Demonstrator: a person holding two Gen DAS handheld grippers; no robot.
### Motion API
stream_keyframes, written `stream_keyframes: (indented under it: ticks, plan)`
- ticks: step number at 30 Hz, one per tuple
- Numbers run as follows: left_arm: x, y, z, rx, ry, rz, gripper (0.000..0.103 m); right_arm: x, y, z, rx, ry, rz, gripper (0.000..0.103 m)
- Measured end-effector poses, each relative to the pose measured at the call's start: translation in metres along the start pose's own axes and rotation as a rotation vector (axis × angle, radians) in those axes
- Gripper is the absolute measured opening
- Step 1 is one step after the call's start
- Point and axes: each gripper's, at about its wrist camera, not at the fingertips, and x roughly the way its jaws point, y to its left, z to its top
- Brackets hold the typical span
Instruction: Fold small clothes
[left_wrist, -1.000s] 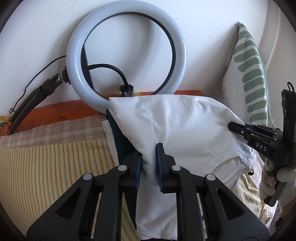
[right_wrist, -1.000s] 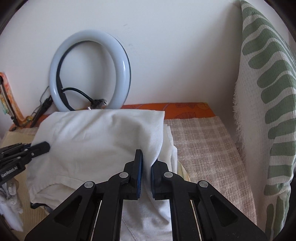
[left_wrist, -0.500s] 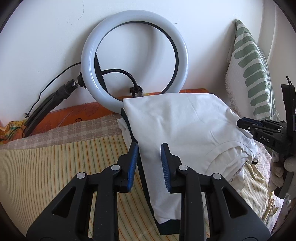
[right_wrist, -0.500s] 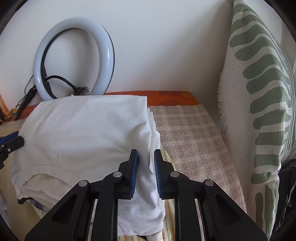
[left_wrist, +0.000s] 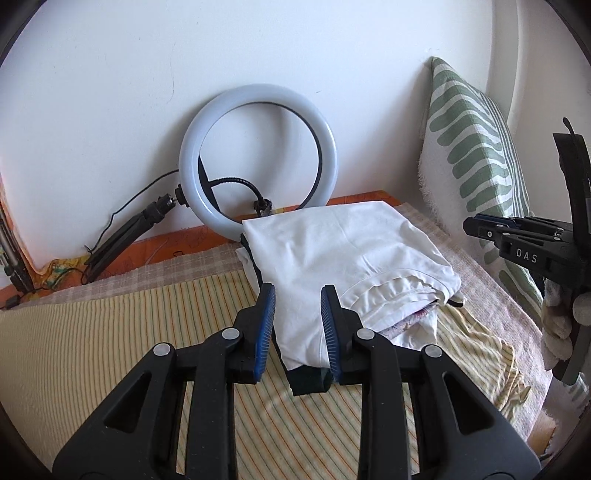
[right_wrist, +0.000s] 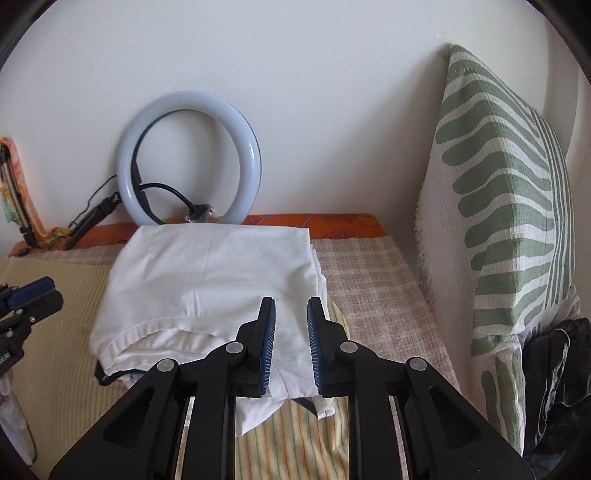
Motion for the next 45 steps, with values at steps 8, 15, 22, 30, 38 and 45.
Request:
stream_keyframes:
  ticks: [8,15,22,30,38,45]
  plan:
    - [-0.071,-0.010,-0.009,0.015,-0.057,-0.013,0.025,-0.063,0.019,-0.009,0.022,-0.054,0.011,0.016]
    - [-0.122,-0.010,-0.038,0.041,-0.077,-0.015,0.025,-0.107,0.045,-0.038,0.043,-0.095,0.013,0.016]
    - [-0.161,-0.005,-0.077,0.054,-0.080,-0.028,0.025,-0.133,0.076,-0.072,0.056,-0.096,0.013,0.016]
    - [-0.184,0.000,-0.116,0.064,-0.086,-0.022,0.025,-0.148,0.101,-0.101,0.074,-0.114,0.019,0.029]
    - [-0.189,0.001,-0.140,0.079,-0.102,-0.021,0.047,-0.156,0.108,-0.108,0.101,-0.150,0.004,0.052]
    - [-0.188,0.004,-0.150,0.100,-0.104,-0.011,0.069,-0.151,0.114,-0.109,0.093,-0.161,-0.009,0.068]
